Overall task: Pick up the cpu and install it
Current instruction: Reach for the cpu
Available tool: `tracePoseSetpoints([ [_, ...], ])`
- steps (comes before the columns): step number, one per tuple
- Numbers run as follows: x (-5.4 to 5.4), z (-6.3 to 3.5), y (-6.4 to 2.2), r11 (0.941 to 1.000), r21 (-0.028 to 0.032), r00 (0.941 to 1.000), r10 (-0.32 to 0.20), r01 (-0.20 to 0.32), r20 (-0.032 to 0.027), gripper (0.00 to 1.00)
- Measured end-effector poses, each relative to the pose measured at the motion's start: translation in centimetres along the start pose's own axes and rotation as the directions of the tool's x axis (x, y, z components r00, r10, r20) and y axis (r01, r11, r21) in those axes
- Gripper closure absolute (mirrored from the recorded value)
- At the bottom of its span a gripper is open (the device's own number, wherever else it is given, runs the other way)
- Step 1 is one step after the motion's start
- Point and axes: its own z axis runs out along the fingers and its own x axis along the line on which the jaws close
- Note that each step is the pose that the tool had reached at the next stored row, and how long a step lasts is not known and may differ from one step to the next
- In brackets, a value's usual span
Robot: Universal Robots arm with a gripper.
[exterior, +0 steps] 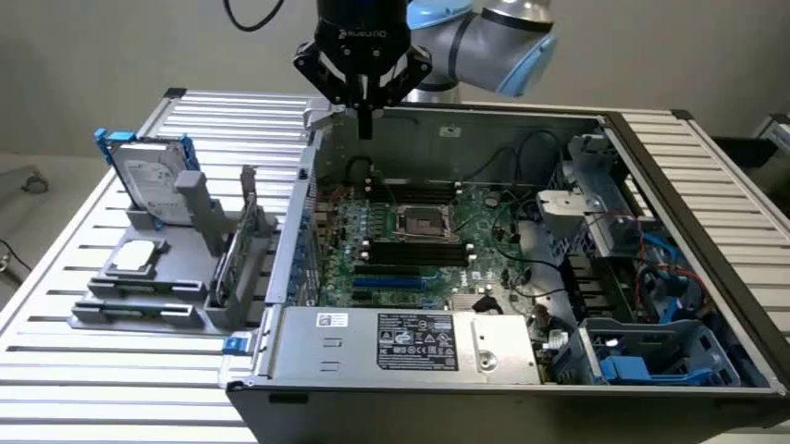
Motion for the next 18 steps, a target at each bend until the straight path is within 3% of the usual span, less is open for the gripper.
tracePoseSetpoints([
  [11, 0.1, 0.00, -0.01, 1.0000, -0.0002, 1.0000, -0.006, 0.006, -0.0010, 0.89],
  [18, 3.2, 0.04, 0.32, 1.0000, -0.0002, 1.0000, -0.005, 0.005, -0.0080, 0.89],
])
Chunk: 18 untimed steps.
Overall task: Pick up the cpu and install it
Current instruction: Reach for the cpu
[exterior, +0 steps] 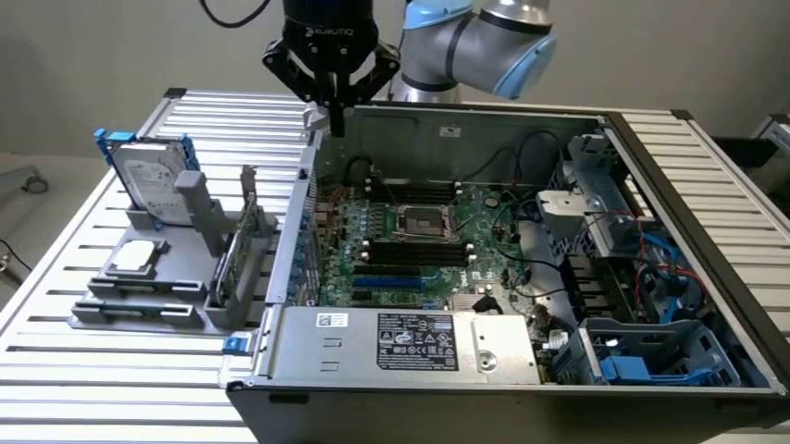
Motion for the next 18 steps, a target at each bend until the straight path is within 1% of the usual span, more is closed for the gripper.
tracePoseSetpoints([
  [18, 8.2, 0.33, 0.99, 1.0000, 0.0003, 0.9999, 0.001, -0.001, -0.0153, 0.89],
])
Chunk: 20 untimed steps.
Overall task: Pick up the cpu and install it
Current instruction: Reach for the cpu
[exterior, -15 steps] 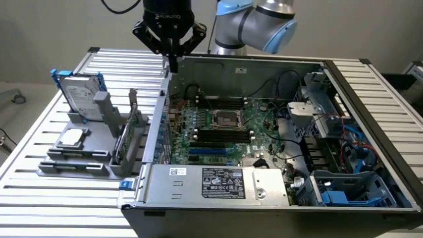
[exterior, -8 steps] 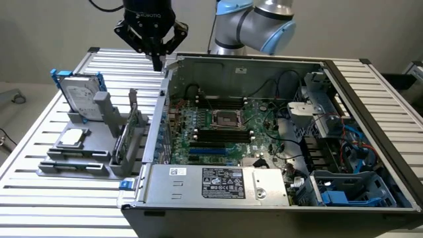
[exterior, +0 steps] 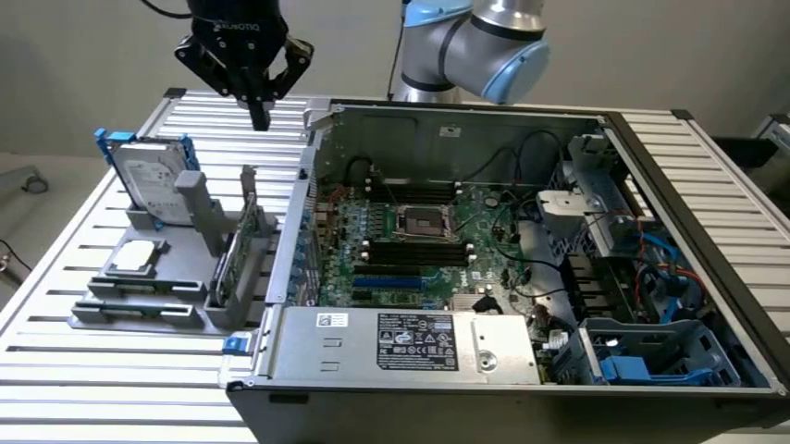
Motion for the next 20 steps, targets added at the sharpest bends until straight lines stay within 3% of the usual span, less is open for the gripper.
tracePoseSetpoints([
  [20, 9.1, 0.63, 1.06, 1.0000, 0.0004, 0.9999, 0.001, -0.001, -0.0144, 0.89],
])
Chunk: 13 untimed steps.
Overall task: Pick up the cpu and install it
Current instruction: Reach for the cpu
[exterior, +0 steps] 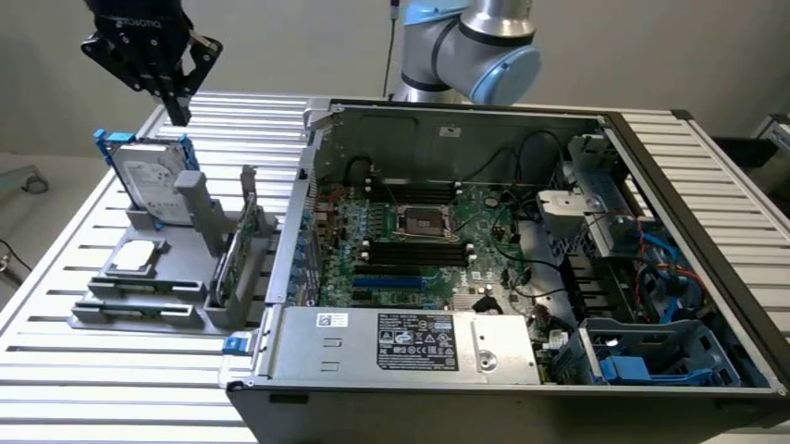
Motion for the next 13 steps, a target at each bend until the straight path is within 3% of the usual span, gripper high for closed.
tracePoseSetpoints([
  [13, 5.9, 1.02, 0.24, 1.0000, 0.0007, 0.9999, 0.001, -0.001, -0.0133, 0.89],
])
